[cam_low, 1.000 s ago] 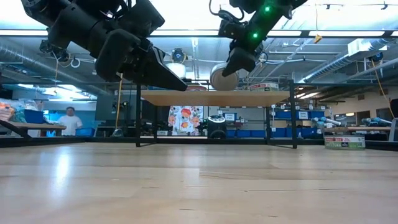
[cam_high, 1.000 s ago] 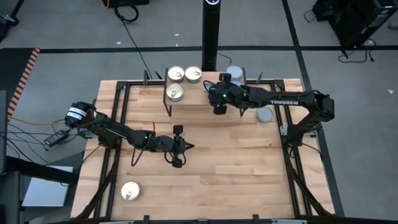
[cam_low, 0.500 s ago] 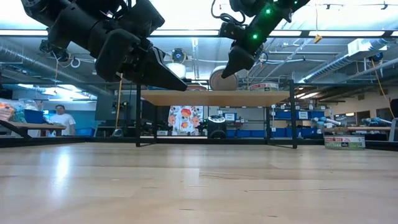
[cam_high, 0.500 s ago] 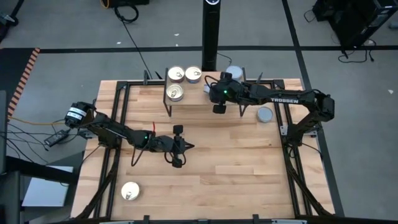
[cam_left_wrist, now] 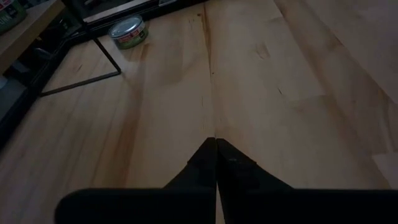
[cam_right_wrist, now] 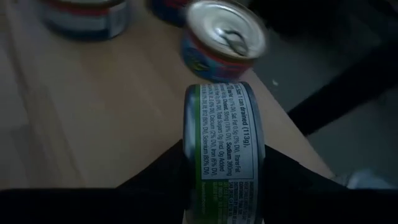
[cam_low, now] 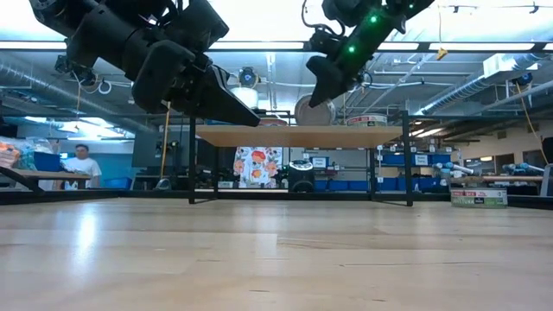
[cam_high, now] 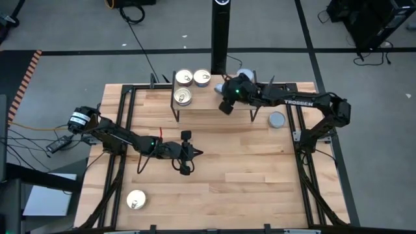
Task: Stack canned seafood by type on shelf
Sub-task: Put the left green tuna can on the shelf
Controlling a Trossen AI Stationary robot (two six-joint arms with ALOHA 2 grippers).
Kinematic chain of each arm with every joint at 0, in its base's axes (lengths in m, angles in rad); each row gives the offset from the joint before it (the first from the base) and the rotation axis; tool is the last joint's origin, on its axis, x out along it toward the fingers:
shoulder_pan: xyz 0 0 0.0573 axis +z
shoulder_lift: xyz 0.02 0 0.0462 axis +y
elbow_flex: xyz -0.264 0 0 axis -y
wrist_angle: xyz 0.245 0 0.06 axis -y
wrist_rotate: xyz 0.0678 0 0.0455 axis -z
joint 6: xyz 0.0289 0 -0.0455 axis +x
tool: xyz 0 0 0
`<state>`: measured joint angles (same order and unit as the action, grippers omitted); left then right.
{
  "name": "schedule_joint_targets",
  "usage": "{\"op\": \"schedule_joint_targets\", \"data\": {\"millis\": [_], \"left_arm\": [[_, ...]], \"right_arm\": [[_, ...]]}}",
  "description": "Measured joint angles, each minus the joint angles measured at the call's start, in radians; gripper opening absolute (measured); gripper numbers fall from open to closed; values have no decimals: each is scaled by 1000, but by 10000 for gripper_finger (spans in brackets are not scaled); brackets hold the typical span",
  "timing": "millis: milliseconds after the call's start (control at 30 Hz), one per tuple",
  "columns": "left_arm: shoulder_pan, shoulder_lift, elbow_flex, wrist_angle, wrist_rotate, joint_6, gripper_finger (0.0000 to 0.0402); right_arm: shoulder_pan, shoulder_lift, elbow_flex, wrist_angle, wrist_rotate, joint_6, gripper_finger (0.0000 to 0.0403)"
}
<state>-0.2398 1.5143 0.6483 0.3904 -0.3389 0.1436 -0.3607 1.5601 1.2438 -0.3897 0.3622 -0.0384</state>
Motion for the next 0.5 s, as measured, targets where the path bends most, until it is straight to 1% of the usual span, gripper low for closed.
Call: {"op": "schedule_joint_targets", "data": {"millis": [167,367,500], "left_arm": [[0,0,0,0,0,0,5],[0,0,0,0,0,0,5],[0,0,0,0,0,-2,5]], "right_arm": [[-21,-1,0,-6,2,116,157],[-40,1,0,-5,2,200,158],[-44,2,0,-6,2,222,158]]}}
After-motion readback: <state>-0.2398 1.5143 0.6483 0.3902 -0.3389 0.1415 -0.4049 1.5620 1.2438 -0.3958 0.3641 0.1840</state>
